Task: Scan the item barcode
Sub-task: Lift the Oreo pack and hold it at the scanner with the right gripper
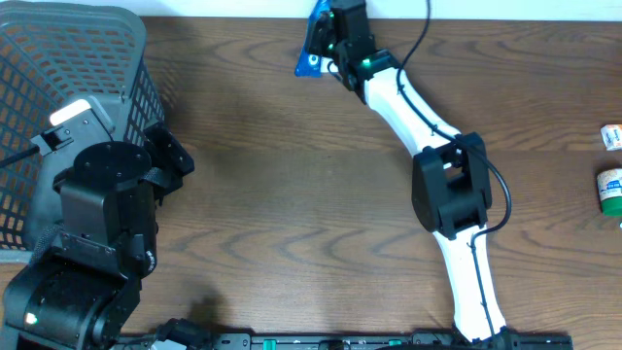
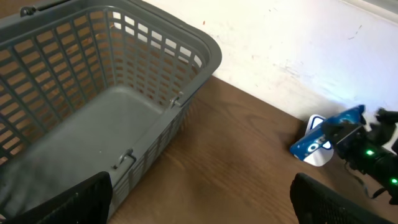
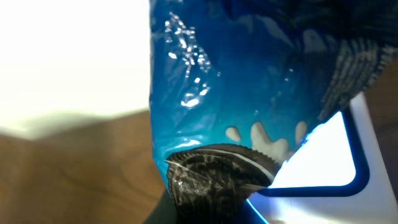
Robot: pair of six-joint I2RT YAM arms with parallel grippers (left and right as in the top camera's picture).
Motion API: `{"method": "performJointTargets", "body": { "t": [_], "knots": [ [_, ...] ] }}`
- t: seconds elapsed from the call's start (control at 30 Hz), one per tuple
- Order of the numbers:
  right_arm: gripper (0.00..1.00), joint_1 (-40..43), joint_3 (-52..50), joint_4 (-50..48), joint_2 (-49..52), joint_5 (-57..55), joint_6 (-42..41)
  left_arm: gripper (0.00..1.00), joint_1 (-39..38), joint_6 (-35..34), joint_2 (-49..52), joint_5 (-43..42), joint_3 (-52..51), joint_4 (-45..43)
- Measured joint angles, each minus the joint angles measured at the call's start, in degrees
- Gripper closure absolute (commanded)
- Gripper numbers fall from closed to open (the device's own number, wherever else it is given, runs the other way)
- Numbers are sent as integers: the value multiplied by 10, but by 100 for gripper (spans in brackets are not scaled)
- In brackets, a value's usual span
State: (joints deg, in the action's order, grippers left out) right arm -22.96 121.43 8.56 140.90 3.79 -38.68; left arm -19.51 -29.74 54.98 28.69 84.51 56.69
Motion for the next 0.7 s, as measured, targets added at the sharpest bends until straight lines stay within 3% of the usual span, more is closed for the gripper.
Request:
{"method": "performJointTargets", "body": {
  "t": [0.1,0.3,0.7],
  "knots": [
    [99,10,0,-23,12,6,-111,9,0,0,0,0,0,0],
    [98,9,0,-104,70,30,-257,9,0,0,0,0,0,0],
    [99,-19,4,-75,83,30,-410,8,0,0,0,0,0,0]
  ]
}}
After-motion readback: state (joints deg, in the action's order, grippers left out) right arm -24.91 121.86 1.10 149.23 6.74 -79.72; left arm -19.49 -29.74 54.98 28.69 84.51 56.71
